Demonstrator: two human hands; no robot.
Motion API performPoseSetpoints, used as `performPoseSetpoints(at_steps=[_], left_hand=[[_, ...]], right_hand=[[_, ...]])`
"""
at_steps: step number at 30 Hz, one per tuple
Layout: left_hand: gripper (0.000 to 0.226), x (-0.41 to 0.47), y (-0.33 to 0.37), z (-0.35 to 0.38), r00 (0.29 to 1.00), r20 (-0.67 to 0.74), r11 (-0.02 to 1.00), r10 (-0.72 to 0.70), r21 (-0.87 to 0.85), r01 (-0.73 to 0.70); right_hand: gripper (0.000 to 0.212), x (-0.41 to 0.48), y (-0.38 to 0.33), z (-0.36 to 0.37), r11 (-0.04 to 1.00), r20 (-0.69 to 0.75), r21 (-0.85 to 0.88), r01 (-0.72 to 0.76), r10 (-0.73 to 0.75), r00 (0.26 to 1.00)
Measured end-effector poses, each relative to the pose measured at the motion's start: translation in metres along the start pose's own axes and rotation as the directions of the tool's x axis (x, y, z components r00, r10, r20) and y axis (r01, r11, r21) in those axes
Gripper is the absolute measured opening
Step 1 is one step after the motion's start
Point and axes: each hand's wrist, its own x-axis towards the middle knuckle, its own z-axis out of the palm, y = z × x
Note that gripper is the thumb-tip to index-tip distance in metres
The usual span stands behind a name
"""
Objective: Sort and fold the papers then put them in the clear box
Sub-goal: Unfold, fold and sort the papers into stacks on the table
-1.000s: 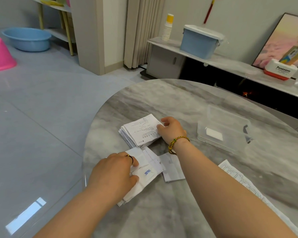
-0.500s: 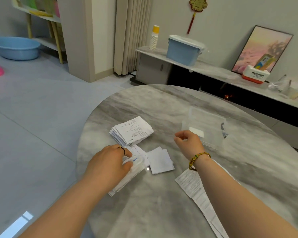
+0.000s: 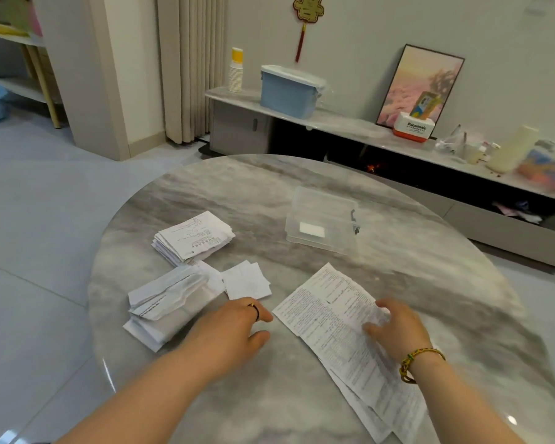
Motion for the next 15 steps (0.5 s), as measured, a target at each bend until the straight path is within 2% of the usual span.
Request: performPoseSetpoints(at_steps=[3, 6, 10, 15], left_hand=[[0.044, 0.004, 0.010, 0.017, 0.994, 0.104, 0.999, 0.025, 0.020, -0.027], [0.052, 0.008, 0.017, 0.029, 0.987, 0.157, 0.997, 0.043, 0.050, -0.052], [0.054, 0.021, 0.023, 0.046, 0.991, 0.131, 0.991, 0.026, 0.126, -0.043], [0.050, 0.035, 0.029, 0.058, 1.000, 0.018, 0.983, -0.001, 0.185, -0.002]], right_hand=[[0.071, -0.002, 0.009, 0.000, 0.998, 0.085, -0.063, 0.011, -0.005, 0.996], [0.077, 0.000, 0.009, -0.001, 0.993, 0.117, -0.104, 0.050, -0.037, 0.992], [0.071, 0.003, 0.005, 0.000, 0.969, 0.133, -0.218, 0.118, -0.090, 0.987], [0.056, 0.012, 0.016, -0.002, 0.994, 0.008, -0.099, 0.050, -0.049, 0.999]])
